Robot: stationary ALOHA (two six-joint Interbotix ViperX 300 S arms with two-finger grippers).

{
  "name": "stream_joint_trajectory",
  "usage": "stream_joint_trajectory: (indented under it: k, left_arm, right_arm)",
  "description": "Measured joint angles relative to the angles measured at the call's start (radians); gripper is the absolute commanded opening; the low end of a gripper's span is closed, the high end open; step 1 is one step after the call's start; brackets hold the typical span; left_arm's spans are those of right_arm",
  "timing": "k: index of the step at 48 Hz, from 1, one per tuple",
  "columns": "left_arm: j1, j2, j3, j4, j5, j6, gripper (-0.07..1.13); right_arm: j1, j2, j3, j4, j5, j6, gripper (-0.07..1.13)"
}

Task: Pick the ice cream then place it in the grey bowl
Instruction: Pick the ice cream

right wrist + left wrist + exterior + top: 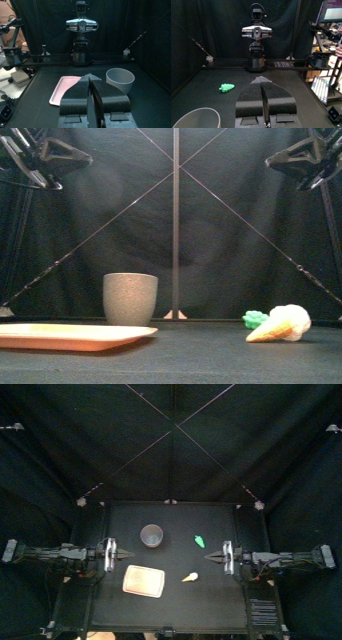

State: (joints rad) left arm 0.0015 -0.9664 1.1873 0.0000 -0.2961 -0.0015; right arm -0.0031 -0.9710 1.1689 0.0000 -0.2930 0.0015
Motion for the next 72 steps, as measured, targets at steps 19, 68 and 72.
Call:
stream_joint_trajectory:
  k: [19, 68, 72]
  left_arm:
    - [0.002, 0.000, 0.000, 0.008, -0.002, 0.003, -0.03]
    - [0.000, -0.003, 0.002, 0.031, -0.006, 0.003, -0.03]
    - [0.000, -0.005, 0.002, 0.031, -0.006, 0.003, -0.03]
  right_arm:
    - [0.149, 0.181, -0.002, 0.048, 0.210, 0.112, 0.15]
    - [0.152, 0.686, -0.101, 0.077, 0.253, 0.196, 0.94]
    - [0.147, 0.726, -0.120, 0.072, 0.253, 0.196, 0.94]
